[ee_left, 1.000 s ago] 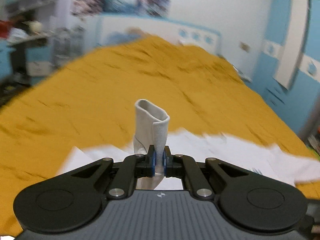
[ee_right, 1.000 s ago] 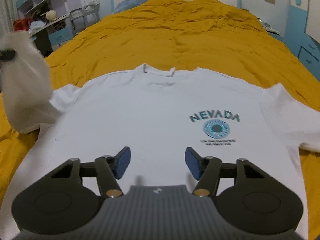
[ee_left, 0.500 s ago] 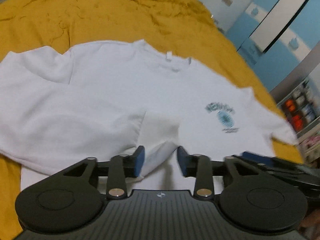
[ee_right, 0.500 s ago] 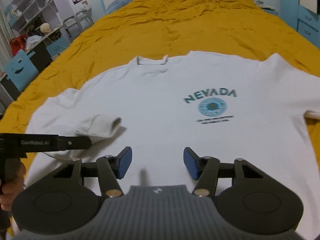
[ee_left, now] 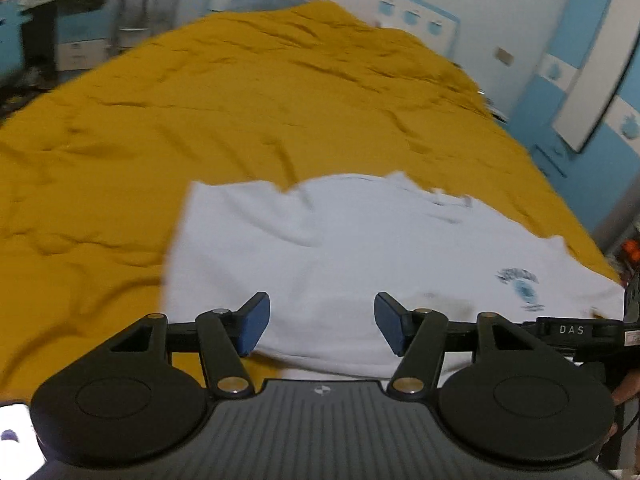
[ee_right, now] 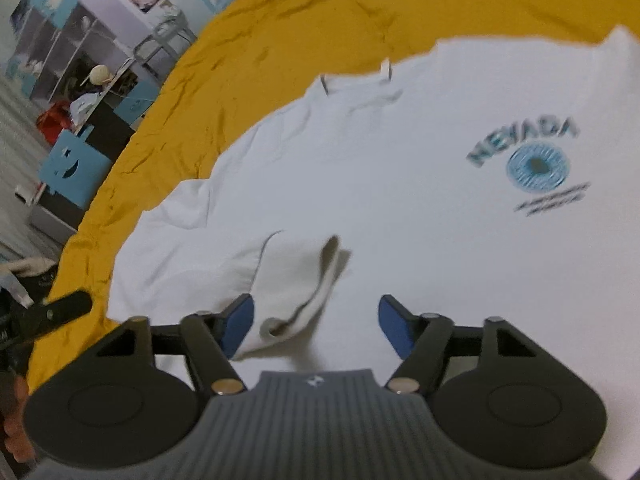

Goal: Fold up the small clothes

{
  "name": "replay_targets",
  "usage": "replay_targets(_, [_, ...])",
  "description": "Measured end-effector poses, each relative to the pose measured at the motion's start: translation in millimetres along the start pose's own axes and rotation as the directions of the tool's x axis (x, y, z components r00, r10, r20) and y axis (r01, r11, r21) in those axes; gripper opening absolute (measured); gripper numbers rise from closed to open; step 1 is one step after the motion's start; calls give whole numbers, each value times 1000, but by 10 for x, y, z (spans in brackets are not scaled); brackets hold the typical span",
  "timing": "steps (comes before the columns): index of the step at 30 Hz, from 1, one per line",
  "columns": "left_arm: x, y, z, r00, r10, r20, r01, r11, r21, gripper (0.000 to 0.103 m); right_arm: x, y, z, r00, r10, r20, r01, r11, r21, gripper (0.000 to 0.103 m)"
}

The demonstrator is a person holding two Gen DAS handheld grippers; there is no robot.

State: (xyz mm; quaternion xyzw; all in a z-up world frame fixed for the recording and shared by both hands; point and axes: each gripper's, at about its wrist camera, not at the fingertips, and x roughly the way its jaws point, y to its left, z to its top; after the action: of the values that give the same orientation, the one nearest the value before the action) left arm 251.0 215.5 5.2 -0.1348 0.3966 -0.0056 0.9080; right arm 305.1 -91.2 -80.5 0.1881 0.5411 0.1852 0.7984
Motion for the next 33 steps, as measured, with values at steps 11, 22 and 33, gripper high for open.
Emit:
replay_targets(11, [90, 275, -279, 996, -2, -85, 0, 1000, -21, 71, 53, 588, 398, 998, 59, 33, -54, 990, -127, 0])
replay_targets(22, [742, 369, -308, 998, -6, -67, -7, 980, -198, 71, -671, 1542, 1305, 943, 223, 248, -133, 933, -335, 0])
replay_targets(33, [1005, 267, -332, 995, 56, -85, -70, 982, -178, 35, -1279, 735, 1877, 897, 140, 420, -47, 973, -225, 0])
